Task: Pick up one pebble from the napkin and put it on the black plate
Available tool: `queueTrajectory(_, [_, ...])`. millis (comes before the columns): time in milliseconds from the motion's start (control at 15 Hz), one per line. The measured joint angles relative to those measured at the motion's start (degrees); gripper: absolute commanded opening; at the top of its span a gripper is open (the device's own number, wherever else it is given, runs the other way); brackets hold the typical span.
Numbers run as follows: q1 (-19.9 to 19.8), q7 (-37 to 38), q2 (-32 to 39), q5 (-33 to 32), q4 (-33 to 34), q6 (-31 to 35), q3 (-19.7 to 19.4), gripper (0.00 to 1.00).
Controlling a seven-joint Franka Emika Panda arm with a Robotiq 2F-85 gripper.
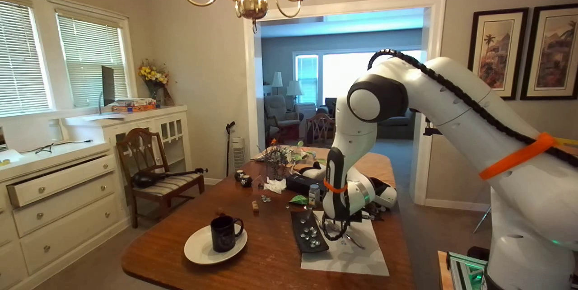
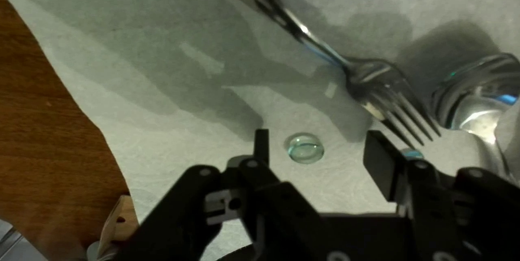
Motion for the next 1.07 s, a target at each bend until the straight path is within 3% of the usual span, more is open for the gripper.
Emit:
queueTrajectory(133, [-0.16,-0.77,0.45,0.81,0.21,0.08,0.0,0.55])
queueTrajectory(467, [-0.29,-1.78,1.33,2.37,0.64,0.46,0.0,0.49])
queueTrajectory(733, [-0.42,-2.06,1.83,3.1,1.47,0.62,0.0,0.55])
queueTrajectory(867, [-0.48,-2.21,2.24,3.58,1.92,0.67,-0.02,0.68])
queueTrajectory(1000, [-0.48,-2.34,2.35,3.82,1.99,0.78,-0.03,0.71])
queueTrajectory(1067, [-0.49,-2.43,2.36,3.86,2.0,0.85,-0.03,0.65])
